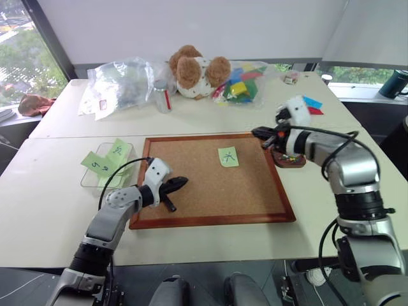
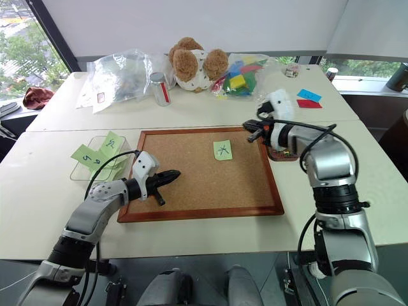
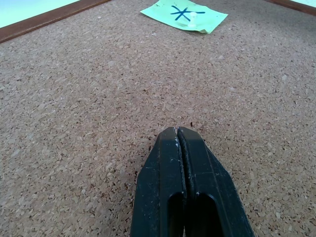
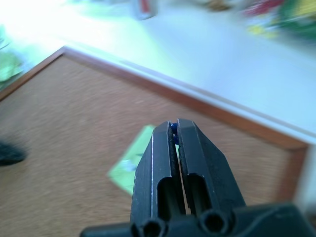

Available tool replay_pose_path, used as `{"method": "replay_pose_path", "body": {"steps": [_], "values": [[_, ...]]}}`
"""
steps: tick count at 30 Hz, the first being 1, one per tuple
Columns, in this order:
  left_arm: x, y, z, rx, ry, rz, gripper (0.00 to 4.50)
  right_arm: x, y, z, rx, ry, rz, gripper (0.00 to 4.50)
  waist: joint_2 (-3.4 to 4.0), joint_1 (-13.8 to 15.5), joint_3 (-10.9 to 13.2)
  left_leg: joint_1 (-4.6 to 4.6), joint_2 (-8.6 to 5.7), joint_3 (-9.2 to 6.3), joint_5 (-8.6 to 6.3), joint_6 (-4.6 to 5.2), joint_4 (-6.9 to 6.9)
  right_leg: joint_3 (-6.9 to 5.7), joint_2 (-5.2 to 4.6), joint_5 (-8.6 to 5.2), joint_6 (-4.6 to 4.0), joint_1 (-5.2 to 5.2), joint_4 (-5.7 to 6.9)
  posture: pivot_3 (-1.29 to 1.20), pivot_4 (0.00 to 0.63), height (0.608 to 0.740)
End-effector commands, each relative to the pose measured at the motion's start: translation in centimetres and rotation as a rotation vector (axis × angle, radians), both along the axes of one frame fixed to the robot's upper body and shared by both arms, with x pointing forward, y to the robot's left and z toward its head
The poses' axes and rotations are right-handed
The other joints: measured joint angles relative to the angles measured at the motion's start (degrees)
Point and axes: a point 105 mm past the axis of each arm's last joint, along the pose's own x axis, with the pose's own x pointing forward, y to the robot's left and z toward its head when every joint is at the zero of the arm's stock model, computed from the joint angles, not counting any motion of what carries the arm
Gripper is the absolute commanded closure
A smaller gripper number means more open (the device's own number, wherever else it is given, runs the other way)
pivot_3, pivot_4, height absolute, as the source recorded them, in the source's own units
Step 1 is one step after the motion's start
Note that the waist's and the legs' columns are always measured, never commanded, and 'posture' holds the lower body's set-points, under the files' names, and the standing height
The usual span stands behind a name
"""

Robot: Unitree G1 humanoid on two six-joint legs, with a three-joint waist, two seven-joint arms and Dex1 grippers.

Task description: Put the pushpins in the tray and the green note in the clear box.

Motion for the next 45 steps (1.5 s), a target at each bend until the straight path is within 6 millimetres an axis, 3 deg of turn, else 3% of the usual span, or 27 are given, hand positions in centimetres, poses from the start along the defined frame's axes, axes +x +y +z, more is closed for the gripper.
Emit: {"method": "replay_pose_path", "body": {"steps": [1, 4, 10, 23, 26, 33, 34, 45], "values": [[-0.7, 0.4, -2.4, 0.044, 0.090, 0.003, 4.50, 0.9, -4.5, 0.7, -0.024, -0.043, -0.148, 4.47, 0.00, 0.01, 0.00, 0.00, 0.00, 0.00, 0.00, 0.00, 0.00, 0.00, 0.00, 0.00, 0.00, 0.01, 0.00, 0.00, 0.150, 0.740], [-0.6, 0.3, -2.4, 0.044, 0.089, 0.000, 4.50, 1.2, -6.9, -0.9, -0.053, -0.008, -0.218, 4.47, 0.00, -0.01, 0.00, 0.00, 0.00, 0.01, 0.00, 0.00, 0.00, 0.00, -0.01, 0.00, 0.00, 0.02, -0.01, 0.00, 0.150, 0.740], [-0.6, 0.3, -2.4, 0.044, 0.087, -0.005, 4.50, 1.5, -8.6, -4.0, -0.052, 0.068, -0.265, 4.47, 0.01, -0.01, 0.00, 0.02, 0.00, 0.02, 0.00, 0.00, 0.02, 0.00, 0.00, 0.00, 0.00, 0.06, 0.00, 0.00, 0.150, 0.740], [-0.6, 0.3, -2.3, 0.044, 0.082, 0.003, 4.50, 2.5, -6.8, -7.2, -0.014, 0.145, -0.215, 4.47, 0.01, -0.06, -0.01, 0.05, 0.00, 0.02, 0.01, 0.00, 0.01, 0.00, 0.01, 0.00, 0.00, 0.09, 0.00, 0.00, 0.150, 0.740], [-0.6, 0.4, -2.3, 0.044, 0.082, 0.009, 4.50, 2.6, -6.7, -7.4, -0.007, 0.150, -0.211, 3.58, 0.01, -0.06, -0.01, 0.06, 0.00, 0.02, 0.00, 0.00, 0.01, 0.00, 0.01, 0.00, 0.00, 0.09, 0.00, 0.00, 0.150, 0.740], [-0.7, 0.5, -2.3, 0.042, 0.084, 0.016, 4.50, 2.6, -7.0, -5.9, -0.001, 0.116, -0.212, 0.27, 0.02, -0.15, -0.01, 0.06, 0.00, 0.02, 0.01, -0.01, 0.00, 0.00, 0.01, 0.00, 0.00, 0.08, 0.00, 0.00, 0.150, 0.740], [-0.7, 0.5, -2.3, 0.041, 0.084, 0.016, 4.50, 2.6, -7.1, -5.6, 0.004, 0.109, -0.211, 0.03, 0.02, -0.16, -0.01, 0.06, 0.00, 0.02, 0.01, -0.01, 0.00, 0.00, 0.01, 0.00, 0.00, 0.08, 0.01, 0.00, 0.150, 0.740], [-0.5, 0.1, -2.3, 0.036, 0.084, 0.003, 4.50, 2.0, -5.8, -2.2, 0.003, 0.045, -0.144, 0.03, 0.02, -0.02, -0.01, 0.06, 0.00, 0.02, 0.00, 0.00, 0.00, 0.00, 0.00, 0.00, 0.00, 0.09, -0.01, 0.00, 0.150, 0.740]]}}
